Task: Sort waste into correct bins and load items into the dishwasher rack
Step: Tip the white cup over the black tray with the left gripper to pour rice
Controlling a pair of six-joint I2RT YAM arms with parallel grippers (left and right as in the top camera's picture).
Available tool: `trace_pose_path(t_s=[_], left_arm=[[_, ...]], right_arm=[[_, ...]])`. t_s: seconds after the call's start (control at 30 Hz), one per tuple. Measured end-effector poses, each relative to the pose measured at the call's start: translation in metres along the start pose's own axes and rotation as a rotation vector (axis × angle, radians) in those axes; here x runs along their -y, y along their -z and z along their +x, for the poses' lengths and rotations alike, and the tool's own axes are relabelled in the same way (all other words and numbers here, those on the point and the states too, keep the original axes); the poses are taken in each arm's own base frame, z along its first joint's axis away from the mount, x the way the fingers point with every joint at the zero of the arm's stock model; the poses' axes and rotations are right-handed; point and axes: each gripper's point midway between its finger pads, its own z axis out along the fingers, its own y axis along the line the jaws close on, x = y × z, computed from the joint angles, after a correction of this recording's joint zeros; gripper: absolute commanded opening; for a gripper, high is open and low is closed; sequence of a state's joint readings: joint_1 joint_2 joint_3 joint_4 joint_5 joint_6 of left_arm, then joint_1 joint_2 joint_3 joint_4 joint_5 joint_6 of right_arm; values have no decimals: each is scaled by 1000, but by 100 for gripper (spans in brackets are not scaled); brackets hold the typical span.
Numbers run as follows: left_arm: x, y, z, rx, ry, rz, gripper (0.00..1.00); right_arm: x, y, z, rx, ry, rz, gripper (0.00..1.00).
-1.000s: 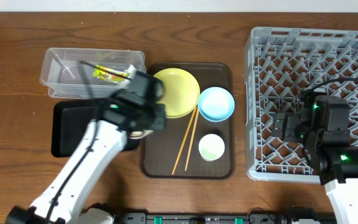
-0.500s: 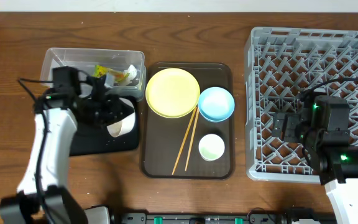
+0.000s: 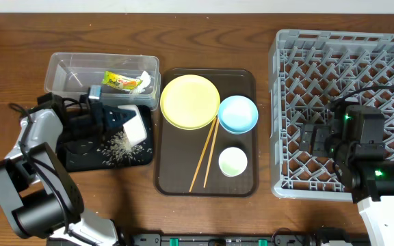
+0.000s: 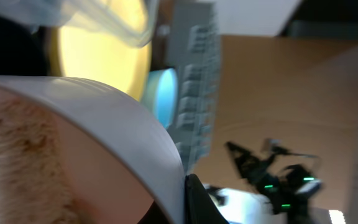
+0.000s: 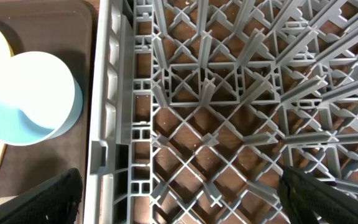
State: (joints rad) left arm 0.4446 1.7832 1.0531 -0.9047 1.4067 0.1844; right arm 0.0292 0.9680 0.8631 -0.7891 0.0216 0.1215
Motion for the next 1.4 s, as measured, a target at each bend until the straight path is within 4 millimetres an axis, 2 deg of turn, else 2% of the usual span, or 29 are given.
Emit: trace_pose_path(t_s=[0.27,0.6,0.9,1.23,1.4], left_arm=[[15,16,-9,60,70,117,6],[17,31,-13,92,315,157,6],[15,42,-17,119,412,172,6],[15,44,-18,127,424,174,6],[14,45,-19,139,286,165,6]], right_arm=[[0,0,0,0,0,0,99],[0,0,0,0,0,0,99],[0,0,1,-3,0,0,99],[0,0,1,-3,0,0,99],[0,0,1,-3,0,0,99]])
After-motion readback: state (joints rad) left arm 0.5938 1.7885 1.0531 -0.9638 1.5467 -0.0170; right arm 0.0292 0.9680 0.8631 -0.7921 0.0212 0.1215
